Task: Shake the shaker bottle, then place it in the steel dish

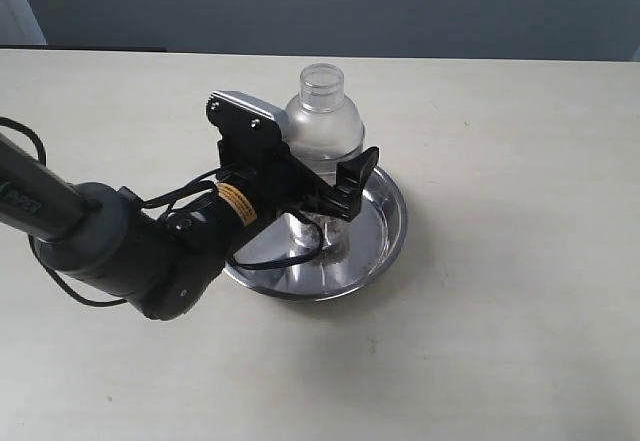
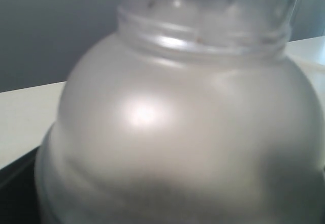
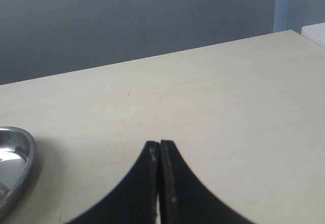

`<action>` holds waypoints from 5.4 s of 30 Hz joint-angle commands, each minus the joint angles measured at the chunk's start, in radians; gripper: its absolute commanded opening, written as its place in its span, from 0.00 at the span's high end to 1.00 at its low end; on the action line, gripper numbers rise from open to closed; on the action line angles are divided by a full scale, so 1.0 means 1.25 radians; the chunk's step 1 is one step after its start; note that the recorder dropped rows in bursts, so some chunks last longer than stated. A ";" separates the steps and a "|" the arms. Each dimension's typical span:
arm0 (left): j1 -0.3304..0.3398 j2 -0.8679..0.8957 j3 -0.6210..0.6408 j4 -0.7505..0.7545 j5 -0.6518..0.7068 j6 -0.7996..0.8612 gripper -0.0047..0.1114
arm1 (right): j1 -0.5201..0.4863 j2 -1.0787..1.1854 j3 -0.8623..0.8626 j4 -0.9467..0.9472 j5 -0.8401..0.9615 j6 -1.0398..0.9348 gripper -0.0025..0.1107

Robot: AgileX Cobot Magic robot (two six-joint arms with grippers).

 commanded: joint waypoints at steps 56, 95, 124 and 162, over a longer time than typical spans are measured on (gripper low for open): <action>0.016 -0.788 -0.001 0.002 0.862 0.205 0.95 | -0.003 -0.004 0.001 -0.001 -0.006 -0.002 0.98; 0.523 -1.623 0.588 -0.061 1.184 0.107 0.95 | -0.003 -0.004 0.001 -0.001 -0.006 -0.002 0.98; 0.523 -1.623 0.588 -0.051 1.045 0.109 0.95 | -0.003 -0.004 0.001 -0.001 -0.006 -0.002 0.98; 0.523 -1.623 0.588 -0.051 1.045 0.111 0.95 | -0.003 -0.004 0.001 -0.001 -0.006 -0.002 0.98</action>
